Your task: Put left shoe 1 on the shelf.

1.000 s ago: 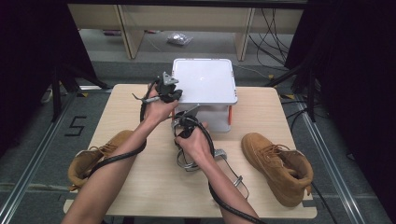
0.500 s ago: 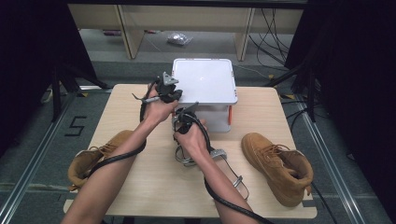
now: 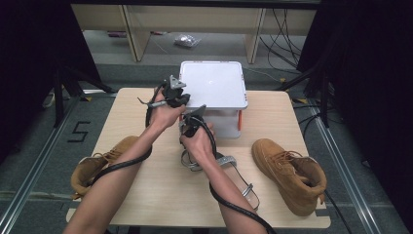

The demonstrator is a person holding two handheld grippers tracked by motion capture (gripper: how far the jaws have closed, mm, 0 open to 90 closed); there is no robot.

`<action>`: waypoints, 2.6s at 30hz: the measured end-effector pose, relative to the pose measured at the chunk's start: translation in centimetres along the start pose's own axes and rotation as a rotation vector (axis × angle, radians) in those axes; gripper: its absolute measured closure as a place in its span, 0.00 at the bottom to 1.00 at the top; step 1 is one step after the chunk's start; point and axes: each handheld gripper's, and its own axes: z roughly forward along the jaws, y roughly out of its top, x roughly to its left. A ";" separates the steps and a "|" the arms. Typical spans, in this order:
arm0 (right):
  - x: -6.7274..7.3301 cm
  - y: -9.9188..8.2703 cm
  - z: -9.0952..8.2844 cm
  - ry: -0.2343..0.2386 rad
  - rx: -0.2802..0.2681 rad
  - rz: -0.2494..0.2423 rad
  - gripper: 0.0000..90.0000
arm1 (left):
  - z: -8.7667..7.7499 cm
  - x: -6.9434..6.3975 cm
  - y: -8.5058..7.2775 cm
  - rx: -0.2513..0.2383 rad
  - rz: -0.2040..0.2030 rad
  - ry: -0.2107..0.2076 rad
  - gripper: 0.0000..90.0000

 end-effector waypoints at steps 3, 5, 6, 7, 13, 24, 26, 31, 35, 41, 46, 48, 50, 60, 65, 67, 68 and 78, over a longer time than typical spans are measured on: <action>0.2 0.2 0.1 0.041 0.005 0.055 0.48 | 0.0 0.0 0.0 0.001 0.003 0.001 1.00; 0.4 0.2 0.1 0.025 0.008 0.077 0.48 | 0.0 0.0 0.0 0.002 0.004 0.001 1.00; 0.1 0.1 0.4 -0.005 0.000 0.013 0.48 | 0.0 0.0 0.0 0.002 0.003 0.000 1.00; 0.4 0.1 0.6 0.026 -0.002 0.037 0.48 | 0.0 0.0 0.0 0.003 0.004 0.000 1.00; 0.2 0.4 0.5 0.037 0.029 0.065 0.47 | 0.0 0.0 0.0 0.002 0.003 0.000 1.00; 0.7 0.6 -0.3 0.022 0.029 0.082 0.40 | 0.0 0.0 0.0 0.005 0.003 -0.001 1.00; 0.3 0.4 -0.4 0.021 -0.005 0.025 0.38 | 0.0 0.0 0.0 0.005 0.003 -0.001 1.00; 0.0 -0.2 -1.5 0.024 -0.014 0.004 0.37 | 0.0 0.0 0.0 0.004 0.003 0.000 1.00; -0.1 -1.0 -2.8 0.046 0.003 0.043 0.38 | 0.0 0.0 0.0 0.003 0.002 -0.001 1.00; -1.0 -2.4 -4.3 0.114 -0.013 0.041 0.41 | -0.1 0.0 0.0 0.003 0.002 -0.002 1.00; -1.2 -3.5 -6.0 0.152 -0.049 0.039 0.45 | -0.1 -0.3 -0.1 0.011 -0.033 -0.002 1.00; -1.4 -4.0 -6.5 0.161 -0.032 0.016 0.48 | -0.2 -0.2 -0.1 0.022 -0.027 -0.006 1.00; -1.3 -4.6 -7.0 0.160 -0.016 0.002 0.52 | -0.1 -0.2 -0.1 0.017 -0.036 -0.004 1.00; -1.7 -7.1 -7.8 0.194 -0.025 -0.155 0.77 | -0.2 -0.3 -0.1 0.016 -0.033 -0.005 1.00; -1.3 -8.3 -7.1 0.196 0.036 -0.200 0.91 | -0.2 -0.3 -0.1 0.020 -0.030 -0.002 1.00; -0.9 -8.7 -6.5 0.206 0.079 -0.169 0.95 | -0.2 -0.3 -0.1 0.017 -0.032 -0.003 1.00; -0.9 -8.9 -6.2 0.202 0.084 -0.170 0.97 | -0.2 -0.3 -0.1 0.015 -0.034 -0.004 1.00; -0.4 -9.4 -3.1 0.172 0.119 -0.184 1.00 | -0.2 -0.3 -0.1 0.014 -0.033 -0.006 1.00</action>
